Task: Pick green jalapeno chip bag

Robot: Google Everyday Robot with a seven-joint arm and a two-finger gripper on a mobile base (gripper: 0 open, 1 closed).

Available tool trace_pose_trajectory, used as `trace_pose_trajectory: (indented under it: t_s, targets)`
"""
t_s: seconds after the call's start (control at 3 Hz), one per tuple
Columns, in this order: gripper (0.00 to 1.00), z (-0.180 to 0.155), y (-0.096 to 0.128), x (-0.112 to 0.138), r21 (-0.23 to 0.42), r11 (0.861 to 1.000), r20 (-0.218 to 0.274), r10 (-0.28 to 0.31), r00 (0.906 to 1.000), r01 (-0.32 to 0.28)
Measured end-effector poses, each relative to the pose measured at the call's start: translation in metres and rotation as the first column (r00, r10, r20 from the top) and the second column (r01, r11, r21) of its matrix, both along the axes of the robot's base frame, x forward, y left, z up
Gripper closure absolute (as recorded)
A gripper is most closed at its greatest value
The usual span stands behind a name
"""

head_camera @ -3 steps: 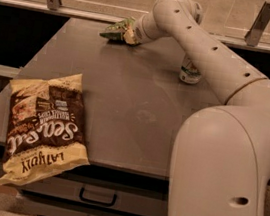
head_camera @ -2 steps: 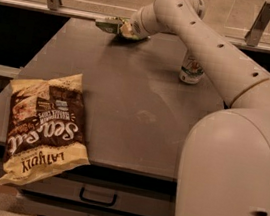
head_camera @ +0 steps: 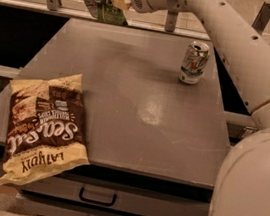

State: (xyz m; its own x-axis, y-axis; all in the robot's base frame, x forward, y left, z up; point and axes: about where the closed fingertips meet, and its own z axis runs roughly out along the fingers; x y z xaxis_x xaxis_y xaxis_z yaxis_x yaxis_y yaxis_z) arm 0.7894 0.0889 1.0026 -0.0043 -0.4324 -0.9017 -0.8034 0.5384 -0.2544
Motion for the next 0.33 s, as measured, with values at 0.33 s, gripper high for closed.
trace_pose_trajectory:
  t_s: [0.33]
  targets:
    - [1.0,0.0046,0.0083,-0.005,0.018,1.0,0.002,0.023,0.9997,-0.023]
